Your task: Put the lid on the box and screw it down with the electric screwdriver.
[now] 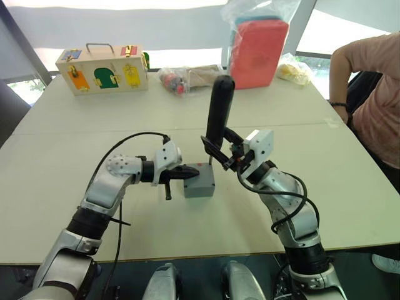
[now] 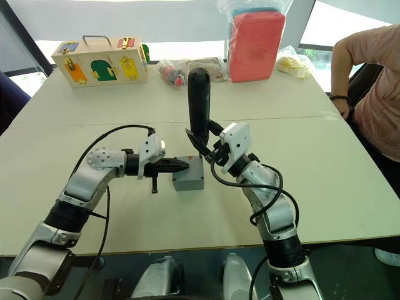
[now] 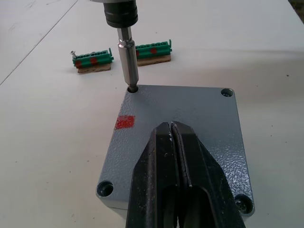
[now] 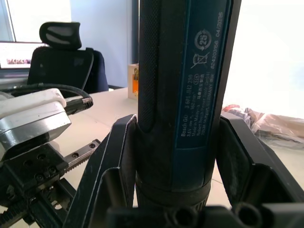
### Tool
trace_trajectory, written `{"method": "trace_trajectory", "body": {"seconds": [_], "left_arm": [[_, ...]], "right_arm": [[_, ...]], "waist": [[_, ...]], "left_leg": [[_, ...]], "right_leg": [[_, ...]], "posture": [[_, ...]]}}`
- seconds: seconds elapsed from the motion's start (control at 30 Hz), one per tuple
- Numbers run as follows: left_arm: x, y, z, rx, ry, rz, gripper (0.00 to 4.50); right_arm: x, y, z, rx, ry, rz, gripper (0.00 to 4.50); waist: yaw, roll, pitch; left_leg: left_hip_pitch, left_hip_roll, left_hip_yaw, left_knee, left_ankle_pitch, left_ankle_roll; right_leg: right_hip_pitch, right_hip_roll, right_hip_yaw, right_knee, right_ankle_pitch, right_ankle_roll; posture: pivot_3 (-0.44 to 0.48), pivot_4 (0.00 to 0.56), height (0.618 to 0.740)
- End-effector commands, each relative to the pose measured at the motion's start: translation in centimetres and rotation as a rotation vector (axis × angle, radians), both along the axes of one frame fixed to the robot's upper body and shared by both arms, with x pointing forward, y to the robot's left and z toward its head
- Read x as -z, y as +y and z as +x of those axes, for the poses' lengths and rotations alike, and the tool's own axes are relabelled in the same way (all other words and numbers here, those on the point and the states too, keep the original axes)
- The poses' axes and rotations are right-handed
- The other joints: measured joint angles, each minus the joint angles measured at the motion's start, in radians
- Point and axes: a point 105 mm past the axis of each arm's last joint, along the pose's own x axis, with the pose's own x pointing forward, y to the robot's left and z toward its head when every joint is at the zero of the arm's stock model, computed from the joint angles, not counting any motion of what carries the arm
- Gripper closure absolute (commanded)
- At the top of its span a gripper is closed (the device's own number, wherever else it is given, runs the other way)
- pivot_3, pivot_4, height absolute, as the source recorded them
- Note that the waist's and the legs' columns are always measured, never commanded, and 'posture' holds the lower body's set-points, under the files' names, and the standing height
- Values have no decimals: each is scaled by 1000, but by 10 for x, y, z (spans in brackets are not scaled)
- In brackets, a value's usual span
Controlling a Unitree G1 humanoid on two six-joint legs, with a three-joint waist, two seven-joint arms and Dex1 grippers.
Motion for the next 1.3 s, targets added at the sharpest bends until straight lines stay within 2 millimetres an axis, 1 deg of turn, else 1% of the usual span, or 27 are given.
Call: {"method": "trace_trajectory", "body": {"seconds": [0.03, 0.07, 0.13, 0.27, 0.5, 0.57, 0.63, 1.07, 1.23, 1.3], "left_arm": [[-2, -4, -5, 25, -15, 7, 4500], [-2, -5, -5, 25, -15, 7, 4500], [-1, -6, -5, 25, -13, 6, 4500], [0, -7, -5, 26, -11, 3, 4500], [3, -8, -5, 26, -9, 7, 4500], [5, -7, -5, 24, -8, 14, 4500], [8, -5, -5, 22, -5, 28, 4500], [15, 0, -3, 15, 5, 58, 4500], [16, 0, -3, 15, 4, 57, 4500], [15, -1, -3, 16, 2, 54, 4500]], "right_arm": [[66, 7, 1, -16, 280, -141, 2631], [68, 6, 1, -10, 291, -146, 2631], [71, 4, 3, 4, 323, -152, 2631], [75, 0, 7, 36, 393, -129, 2631], [73, -2, 8, 48, 424, -107, 2631], [73, -2, 8, 49, 425, -103, 2631], [73, -2, 8, 49, 432, -98, 2631], [75, -3, 8, 59, 449, -109, 2631], [74, -4, 8, 59, 440, -113, 2631], [70, -5, 9, 62, 422, -115, 2631]], "waist": [[1, -1, -2], [1, -1, -3], [1, -3, -6], [3, -4, -15], [4, -6, -23], [3, -6, -23], [3, -6, -23], [2, -6, -24], [2, -6, -24], [2, -6, -23]], "left_leg": [[3, 0, 0, -1, -1, 1], [10, 1, 0, -2, -2, 3], [17, 2, 0, -3, -4, 5], [18, 3, -1, -4, -4, 5], [19, 3, -1, -6, -4, 5], [23, 3, -1, -9, -4, 5], [32, 3, 0, -17, -4, 5], [32, 5, -1, -18, -4, 5], [32, 5, -1, -19, -4, 5], [32, 5, -1, -19, -4, 5]], "right_leg": [[3, 0, 0, 0, -1, -1], [10, 0, 0, -1, -2, -2], [17, 0, -1, -2, -6, -6], [17, 0, -1, -2, -6, -6], [18, -1, -1, -3, -7, -7], [21, -1, -1, -6, -7, -7], [29, -1, -1, -14, -7, -8], [29, -2, -2, -15, -8, -9], [29, -4, -2, -15, -9, -11], [29, -6, -2, -15, -9, -11]], "posture": [[0, 150, 730], [0, 150, 730], [0, 150, 730], [0, 150, 730], [0, 150, 730], [0, 150, 730], [0, 150, 730], [0, 150, 730], [0, 150, 730], [0, 150, 730]]}}
